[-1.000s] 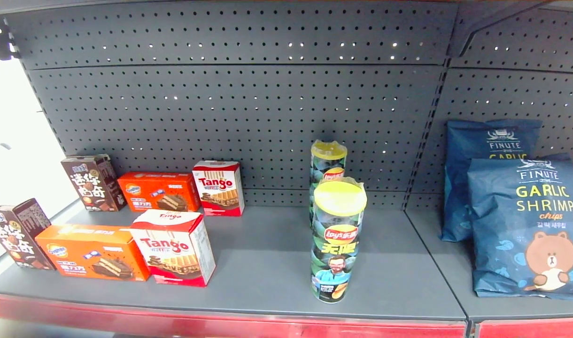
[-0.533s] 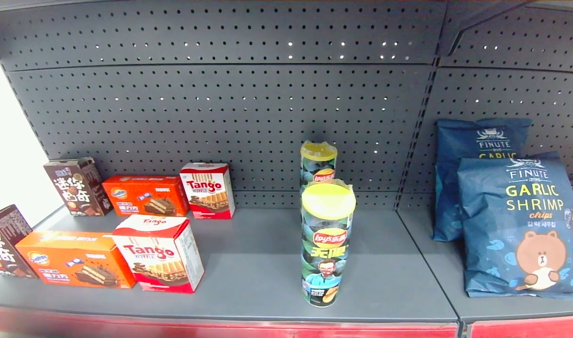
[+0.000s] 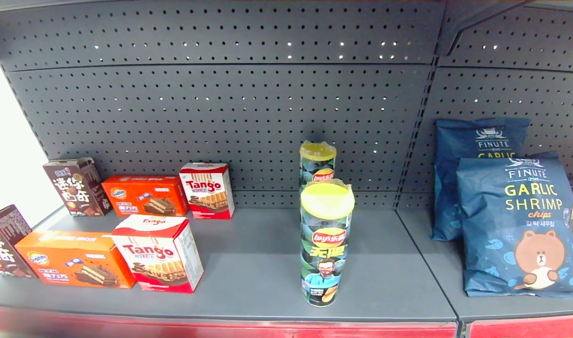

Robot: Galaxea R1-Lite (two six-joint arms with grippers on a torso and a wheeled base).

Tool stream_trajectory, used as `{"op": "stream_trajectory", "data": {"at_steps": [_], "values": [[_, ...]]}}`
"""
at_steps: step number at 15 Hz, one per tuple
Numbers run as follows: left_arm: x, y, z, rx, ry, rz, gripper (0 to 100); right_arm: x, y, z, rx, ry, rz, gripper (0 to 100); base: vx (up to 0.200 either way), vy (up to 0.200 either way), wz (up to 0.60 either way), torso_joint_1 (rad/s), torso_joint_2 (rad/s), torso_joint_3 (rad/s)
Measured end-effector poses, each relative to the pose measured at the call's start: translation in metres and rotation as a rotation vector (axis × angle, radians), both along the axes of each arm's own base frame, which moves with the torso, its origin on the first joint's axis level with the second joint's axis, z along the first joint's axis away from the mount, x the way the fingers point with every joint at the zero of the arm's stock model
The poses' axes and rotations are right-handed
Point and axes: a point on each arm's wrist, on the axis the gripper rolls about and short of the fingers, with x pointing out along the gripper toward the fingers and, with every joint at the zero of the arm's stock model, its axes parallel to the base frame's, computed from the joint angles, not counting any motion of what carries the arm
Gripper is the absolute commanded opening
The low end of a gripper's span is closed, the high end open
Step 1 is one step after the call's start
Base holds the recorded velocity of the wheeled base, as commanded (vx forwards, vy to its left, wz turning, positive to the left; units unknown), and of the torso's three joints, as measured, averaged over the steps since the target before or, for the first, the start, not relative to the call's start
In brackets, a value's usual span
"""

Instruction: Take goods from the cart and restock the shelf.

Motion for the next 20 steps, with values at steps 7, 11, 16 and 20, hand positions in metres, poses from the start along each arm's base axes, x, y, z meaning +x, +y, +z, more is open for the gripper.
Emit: {"op": "stream_trajectory", "data": {"at_steps": [7,11,16,20], "values": [[0.0,0.0,0.0,0.0,0.0,0.0,100,0.0,0.0,0.0,0.0,0.0,0.0,100,0.0,0.0,0.0,0.0,0.0,0.0],[0.0,0.0,0.0001,0.001,-0.001,0.0,100,0.0,0.0,0.0,0.0,0.0,0.0,100,0.0,0.0,0.0,0.0,0.0,0.0],[0.0,0.0,0.0001,0.002,-0.001,0.0,100,0.0,0.0,0.0,0.0,0.0,0.0,100,0.0,0.0,0.0,0.0,0.0,0.0],[0.0,0.0,0.0001,0.0,-0.001,0.002,100,0.0,0.0,0.0,0.0,0.0,0.0,100,0.0,0.0,0.0,0.0,0.0,0.0]]}}
